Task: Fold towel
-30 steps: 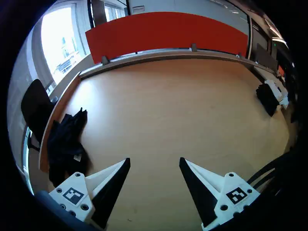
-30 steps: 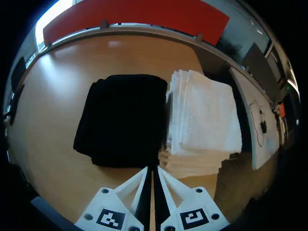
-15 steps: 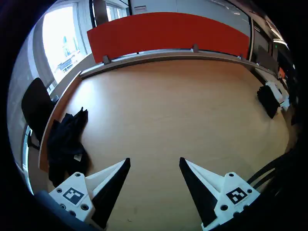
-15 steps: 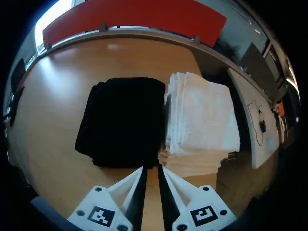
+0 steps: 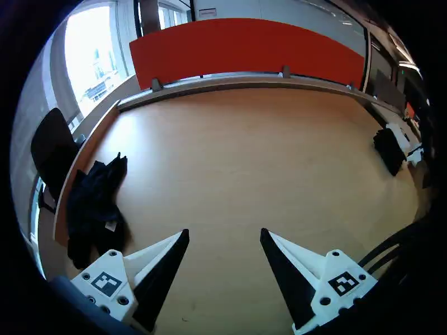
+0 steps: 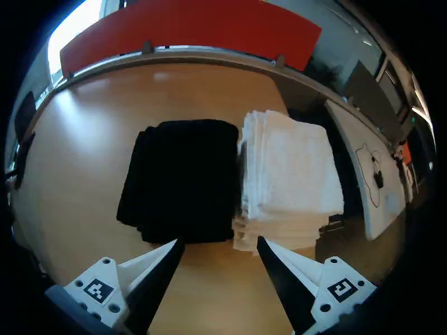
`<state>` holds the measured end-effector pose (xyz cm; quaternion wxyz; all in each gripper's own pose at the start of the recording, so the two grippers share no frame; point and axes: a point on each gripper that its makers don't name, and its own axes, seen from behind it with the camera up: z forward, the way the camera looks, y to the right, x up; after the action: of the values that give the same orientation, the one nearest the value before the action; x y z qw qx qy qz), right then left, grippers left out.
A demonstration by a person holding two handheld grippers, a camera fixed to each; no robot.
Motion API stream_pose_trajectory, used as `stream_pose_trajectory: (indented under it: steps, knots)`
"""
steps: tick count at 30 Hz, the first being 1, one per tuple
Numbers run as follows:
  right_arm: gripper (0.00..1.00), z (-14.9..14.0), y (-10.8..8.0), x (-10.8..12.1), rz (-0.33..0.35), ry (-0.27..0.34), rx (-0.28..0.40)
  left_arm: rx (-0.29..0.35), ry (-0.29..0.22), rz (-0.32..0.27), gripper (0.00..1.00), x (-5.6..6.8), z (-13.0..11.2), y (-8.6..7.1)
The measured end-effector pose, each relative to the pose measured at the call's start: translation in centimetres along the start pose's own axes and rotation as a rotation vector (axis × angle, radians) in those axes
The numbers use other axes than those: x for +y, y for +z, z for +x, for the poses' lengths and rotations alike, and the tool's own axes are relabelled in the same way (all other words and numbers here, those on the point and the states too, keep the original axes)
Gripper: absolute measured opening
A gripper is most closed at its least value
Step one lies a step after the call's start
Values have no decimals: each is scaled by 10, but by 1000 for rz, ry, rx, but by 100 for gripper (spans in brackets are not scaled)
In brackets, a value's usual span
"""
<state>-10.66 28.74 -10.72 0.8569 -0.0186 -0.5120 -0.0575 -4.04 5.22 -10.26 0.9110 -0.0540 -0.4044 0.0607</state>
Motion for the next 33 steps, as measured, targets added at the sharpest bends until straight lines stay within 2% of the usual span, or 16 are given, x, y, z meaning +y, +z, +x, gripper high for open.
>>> stream_pose_trajectory:
  steps: [10, 17, 22, 27, 33]
  knots:
    - [100, 14, -9, -24, 21, 25, 53, 8, -20, 8, 94, -4, -2, -3]
    - [100, 34, -19, -52, 61, 59, 106, 22, -41, 10, 94, -4, 1, -5]
    - [100, 46, -27, -75, 91, 50, 149, 35, -47, 11, 94, -4, 5, -6]
    - [100, 63, -35, -97, 107, 50, 207, 46, -56, 13, 94, -5, 9, -8]
    - [100, 85, -42, -113, 102, 95, 293, 53, -70, 15, 94, -6, 12, -8]
